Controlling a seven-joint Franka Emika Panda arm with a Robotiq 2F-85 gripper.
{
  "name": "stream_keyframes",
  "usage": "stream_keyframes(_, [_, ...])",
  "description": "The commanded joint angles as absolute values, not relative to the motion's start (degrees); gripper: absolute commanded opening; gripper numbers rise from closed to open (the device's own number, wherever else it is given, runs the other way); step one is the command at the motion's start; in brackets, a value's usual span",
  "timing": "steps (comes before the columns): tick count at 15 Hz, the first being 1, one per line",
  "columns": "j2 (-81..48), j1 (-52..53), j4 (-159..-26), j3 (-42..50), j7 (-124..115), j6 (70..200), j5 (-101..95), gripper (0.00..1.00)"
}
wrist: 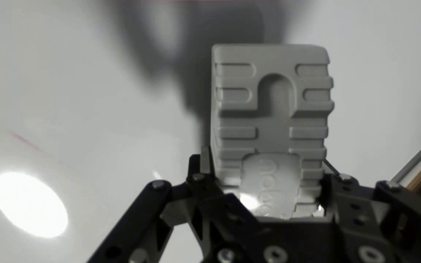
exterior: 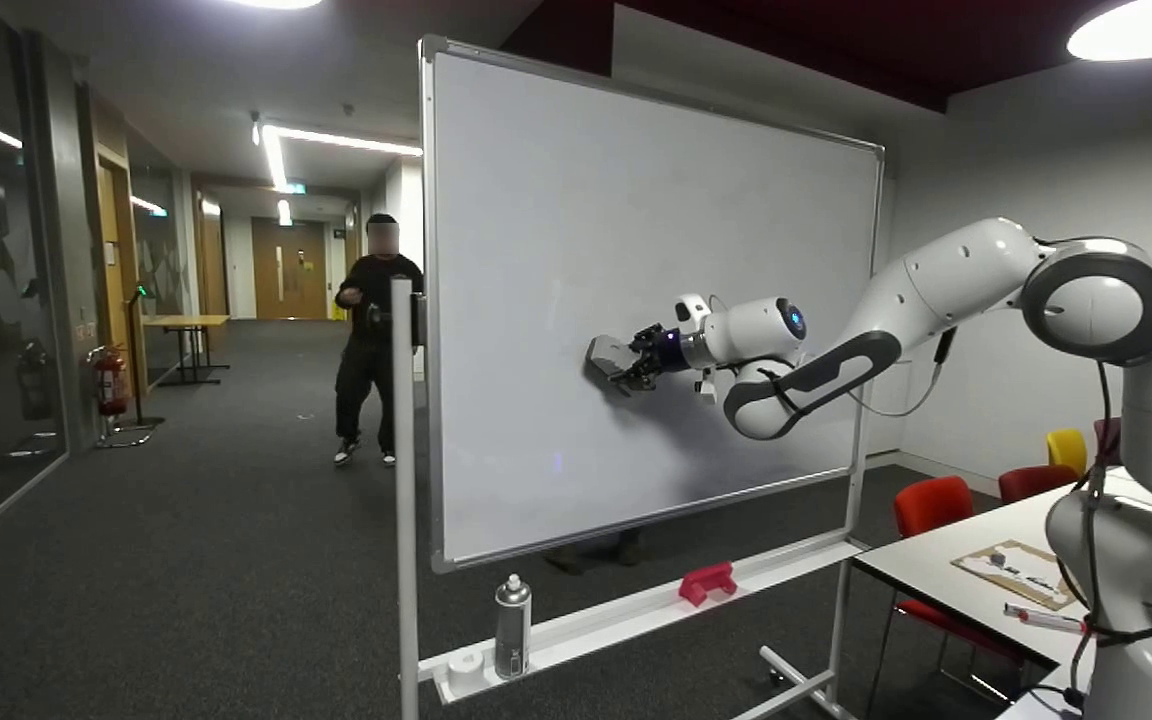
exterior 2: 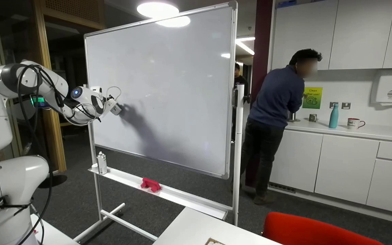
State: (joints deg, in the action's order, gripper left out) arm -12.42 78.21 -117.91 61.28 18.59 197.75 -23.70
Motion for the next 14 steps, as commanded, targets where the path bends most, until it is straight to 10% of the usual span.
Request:
stream_keyframes(1, [-12.5, 77.1, -116.7, 61.2, 19.8, 198.5, -22.9, 0.35])
stream_keyframes(14, [-1.8, 76.9, -114.2, 70.2, 17.1, 197.8, -5.7, 0.35])
